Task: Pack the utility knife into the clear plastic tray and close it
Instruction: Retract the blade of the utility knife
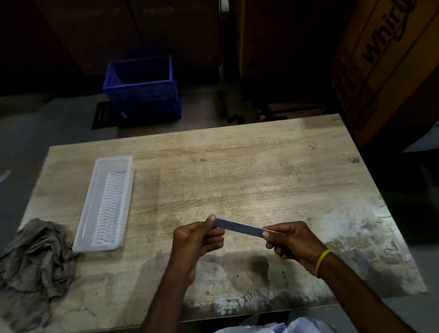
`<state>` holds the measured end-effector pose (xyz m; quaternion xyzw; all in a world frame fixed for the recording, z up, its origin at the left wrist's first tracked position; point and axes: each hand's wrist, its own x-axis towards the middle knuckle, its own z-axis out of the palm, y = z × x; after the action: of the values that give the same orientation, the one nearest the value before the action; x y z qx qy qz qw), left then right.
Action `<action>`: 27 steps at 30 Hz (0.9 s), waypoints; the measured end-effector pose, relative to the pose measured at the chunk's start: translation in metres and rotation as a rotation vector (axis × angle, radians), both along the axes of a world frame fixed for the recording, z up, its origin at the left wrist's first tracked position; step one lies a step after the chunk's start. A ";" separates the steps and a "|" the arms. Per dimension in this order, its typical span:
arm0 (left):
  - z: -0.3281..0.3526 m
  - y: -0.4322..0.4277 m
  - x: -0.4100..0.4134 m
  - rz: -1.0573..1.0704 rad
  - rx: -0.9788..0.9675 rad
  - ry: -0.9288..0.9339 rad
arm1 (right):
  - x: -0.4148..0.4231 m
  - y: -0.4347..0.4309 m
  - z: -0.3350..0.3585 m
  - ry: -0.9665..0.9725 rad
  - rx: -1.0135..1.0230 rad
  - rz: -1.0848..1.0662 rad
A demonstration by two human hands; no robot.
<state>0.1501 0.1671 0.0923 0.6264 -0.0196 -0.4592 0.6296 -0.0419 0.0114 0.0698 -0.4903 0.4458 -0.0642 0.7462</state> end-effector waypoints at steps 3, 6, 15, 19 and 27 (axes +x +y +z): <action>-0.008 0.001 -0.002 -0.035 0.038 -0.064 | -0.002 0.001 -0.005 -0.017 -0.064 0.003; -0.018 0.005 -0.002 -0.080 0.055 -0.093 | -0.007 0.001 -0.008 -0.008 -0.112 0.015; -0.054 0.015 -0.002 -0.302 0.192 -0.392 | -0.012 0.004 -0.039 0.205 -0.465 0.028; -0.081 0.013 -0.011 -0.350 0.259 -0.627 | -0.004 0.010 -0.055 0.378 -0.552 -0.095; -0.109 0.017 -0.024 -0.587 0.351 -0.964 | -0.001 0.019 -0.083 0.494 -0.566 -0.127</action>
<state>0.1261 0.1843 -0.0166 0.8277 -0.3995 -0.2740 0.2832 -0.0427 0.0302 -0.0128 -0.6491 0.6064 -0.1108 0.4458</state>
